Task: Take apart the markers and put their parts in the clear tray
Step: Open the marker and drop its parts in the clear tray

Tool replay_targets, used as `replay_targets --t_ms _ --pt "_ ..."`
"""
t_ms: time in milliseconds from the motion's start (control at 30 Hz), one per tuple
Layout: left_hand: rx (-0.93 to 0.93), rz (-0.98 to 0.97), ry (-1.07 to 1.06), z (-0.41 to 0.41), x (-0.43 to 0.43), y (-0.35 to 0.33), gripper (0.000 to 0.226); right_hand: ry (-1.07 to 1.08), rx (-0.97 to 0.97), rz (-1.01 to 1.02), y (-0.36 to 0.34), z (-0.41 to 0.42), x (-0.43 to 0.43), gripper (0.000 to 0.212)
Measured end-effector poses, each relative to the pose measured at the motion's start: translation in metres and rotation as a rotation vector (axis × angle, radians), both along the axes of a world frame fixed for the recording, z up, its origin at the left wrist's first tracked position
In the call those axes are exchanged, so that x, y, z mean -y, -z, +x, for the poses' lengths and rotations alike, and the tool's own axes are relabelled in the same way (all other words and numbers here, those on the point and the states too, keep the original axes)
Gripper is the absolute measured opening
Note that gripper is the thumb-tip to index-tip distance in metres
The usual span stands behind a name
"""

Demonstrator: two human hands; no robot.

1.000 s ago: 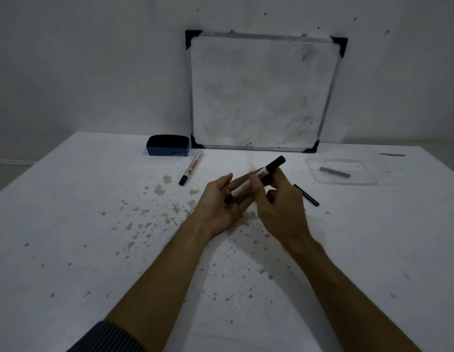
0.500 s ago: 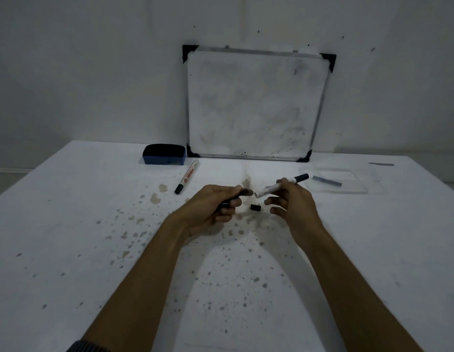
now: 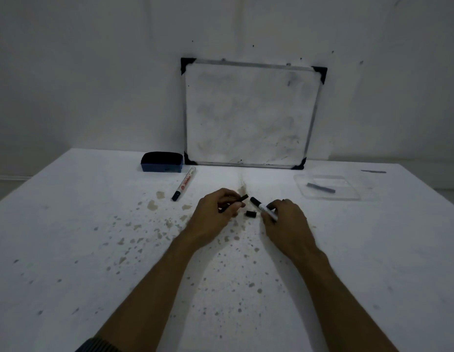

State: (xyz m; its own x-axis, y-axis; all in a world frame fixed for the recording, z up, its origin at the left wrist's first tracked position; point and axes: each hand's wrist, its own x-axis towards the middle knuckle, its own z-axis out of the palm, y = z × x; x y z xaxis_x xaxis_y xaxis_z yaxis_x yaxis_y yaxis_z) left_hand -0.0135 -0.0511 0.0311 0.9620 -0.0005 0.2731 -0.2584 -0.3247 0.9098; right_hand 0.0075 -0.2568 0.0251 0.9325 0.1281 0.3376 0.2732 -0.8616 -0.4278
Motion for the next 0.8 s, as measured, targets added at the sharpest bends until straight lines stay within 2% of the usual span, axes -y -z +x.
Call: replay_targets --t_ms 167,300,433,533,633,733,800 --pt "0.030 0.170 -0.093 0.006 -0.003 0.003 0.019 -0.004 0.018 -0.025 0.001 -0.005 0.002 0.030" --pt "0.044 0.177 -0.128 0.000 0.003 -0.002 0.020 -0.006 -0.016 -0.046 -0.005 -0.015 0.002 0.033" --pt "0.093 0.189 -0.084 -0.013 0.025 -0.005 0.020 -0.017 -0.064 0.071 -0.016 -0.029 0.023 0.035" --pt "0.115 0.246 -0.032 -0.020 0.049 -0.008 0.018 0.062 -0.086 0.158 -0.026 -0.031 0.062 0.028" --pt "0.143 0.289 0.037 -0.016 0.069 -0.014 0.015 0.164 -0.122 0.162 -0.028 -0.023 0.111 0.024" --pt "0.154 0.315 0.080 -0.003 0.097 -0.030 0.014 0.242 -0.142 0.123 -0.023 -0.012 0.158 0.035" --pt "0.198 0.347 0.091 0.013 0.119 -0.044 0.018 0.276 -0.181 0.061 -0.017 -0.003 0.180 0.051"
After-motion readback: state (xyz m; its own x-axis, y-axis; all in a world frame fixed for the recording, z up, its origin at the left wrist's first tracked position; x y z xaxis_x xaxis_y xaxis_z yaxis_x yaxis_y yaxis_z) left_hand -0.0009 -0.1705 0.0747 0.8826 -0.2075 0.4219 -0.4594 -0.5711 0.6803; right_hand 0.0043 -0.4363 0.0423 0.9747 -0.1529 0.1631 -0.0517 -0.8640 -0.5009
